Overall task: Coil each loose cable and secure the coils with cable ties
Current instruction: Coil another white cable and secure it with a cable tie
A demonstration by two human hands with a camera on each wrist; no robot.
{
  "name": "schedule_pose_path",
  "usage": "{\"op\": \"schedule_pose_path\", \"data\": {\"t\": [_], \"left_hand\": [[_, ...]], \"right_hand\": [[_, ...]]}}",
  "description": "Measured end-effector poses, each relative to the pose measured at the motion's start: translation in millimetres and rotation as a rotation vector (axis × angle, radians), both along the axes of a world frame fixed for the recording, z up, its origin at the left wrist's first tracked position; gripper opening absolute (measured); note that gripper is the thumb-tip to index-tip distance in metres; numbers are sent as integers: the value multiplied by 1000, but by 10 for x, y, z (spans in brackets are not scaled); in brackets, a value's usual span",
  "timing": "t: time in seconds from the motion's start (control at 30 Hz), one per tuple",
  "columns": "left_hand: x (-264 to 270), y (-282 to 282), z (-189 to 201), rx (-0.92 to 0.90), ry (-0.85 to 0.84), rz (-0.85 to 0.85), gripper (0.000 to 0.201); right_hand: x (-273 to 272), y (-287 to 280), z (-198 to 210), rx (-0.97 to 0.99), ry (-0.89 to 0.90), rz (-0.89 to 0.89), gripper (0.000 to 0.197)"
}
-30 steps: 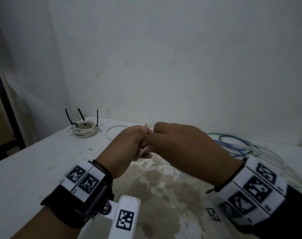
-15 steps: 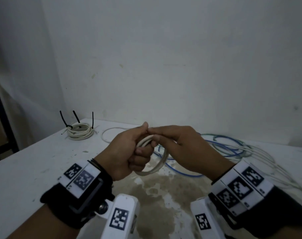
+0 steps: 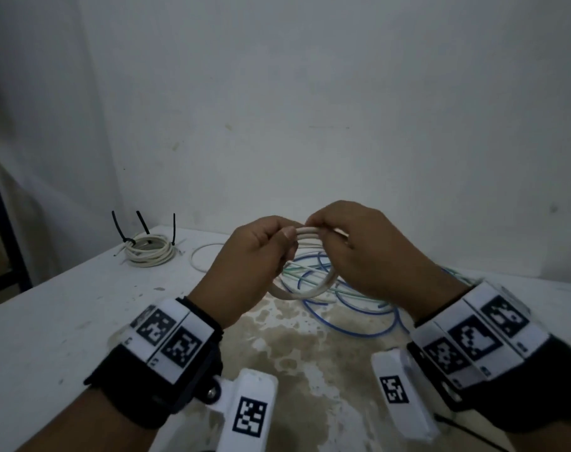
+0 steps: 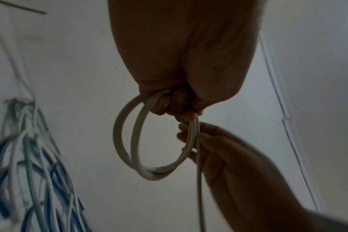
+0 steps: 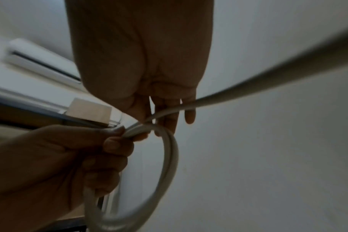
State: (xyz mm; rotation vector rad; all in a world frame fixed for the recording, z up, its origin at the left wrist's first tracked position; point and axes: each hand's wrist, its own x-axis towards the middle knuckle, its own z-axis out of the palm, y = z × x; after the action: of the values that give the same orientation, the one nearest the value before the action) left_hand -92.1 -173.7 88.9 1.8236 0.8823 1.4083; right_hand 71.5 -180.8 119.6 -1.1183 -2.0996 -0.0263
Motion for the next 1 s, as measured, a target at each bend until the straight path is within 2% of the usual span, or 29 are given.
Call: {"op": "schedule_pose_path", "data": {"t": [0.07, 0.13, 0.17, 0.23, 0.3, 0.37, 0.43, 0.47, 0.5, 0.57, 0.63, 0.7, 0.77, 0.83, 0.9, 1.0], "left_hand": [[25, 14, 16, 119, 145, 46, 24], [78, 6, 16, 193, 217, 69, 22], [102, 7, 10, 194, 205, 77, 17], [156, -8, 24, 94, 56, 45, 3], [210, -14, 32, 13, -72, 35, 14], [287, -5, 6, 42, -112, 136, 20], [388, -46, -28, 40, -64, 254, 6], [461, -59, -65, -18, -24, 214, 21], [549, -98, -106, -164, 4, 93, 37], [733, -201, -152, -582, 0, -255, 59], [897, -221, -175, -862, 2, -532, 76], [1024, -166, -146, -1001, -126, -728, 82], [1122, -72, -79, -1073, -395, -752, 73], [1191, 40, -16, -1066, -660, -635, 46], [1206, 155, 10, -1018, -843, -470, 26], [1188, 302, -56, -943, -980, -317, 22]], "right_hand": [[-36, -53, 60, -83, -146, -7, 38], [-57, -89, 92, -181, -250, -23, 45], [-54, -91, 97, -177, -299, -39, 42], [-32, -89, 119, -117, -357, -52, 29], [1, -70, 140, -72, -363, -60, 25], [64, -15, 185, 5, -352, -110, 23], [195, 58, 280, 135, -274, -187, 21], [277, 87, 341, 203, -203, -224, 21], [359, 106, 410, 256, -118, -258, 22], [487, 123, 534, 301, 36, -301, 22], [529, 112, 606, 307, 158, -311, 23], [506, 65, 611, 281, 284, -273, 31], [492, -6, 545, 258, 374, -232, 37], [540, -73, 437, 240, 447, -210, 37], [658, -103, 292, 195, 581, -178, 35], [896, -84, 0, 88, 837, -189, 36]]}}
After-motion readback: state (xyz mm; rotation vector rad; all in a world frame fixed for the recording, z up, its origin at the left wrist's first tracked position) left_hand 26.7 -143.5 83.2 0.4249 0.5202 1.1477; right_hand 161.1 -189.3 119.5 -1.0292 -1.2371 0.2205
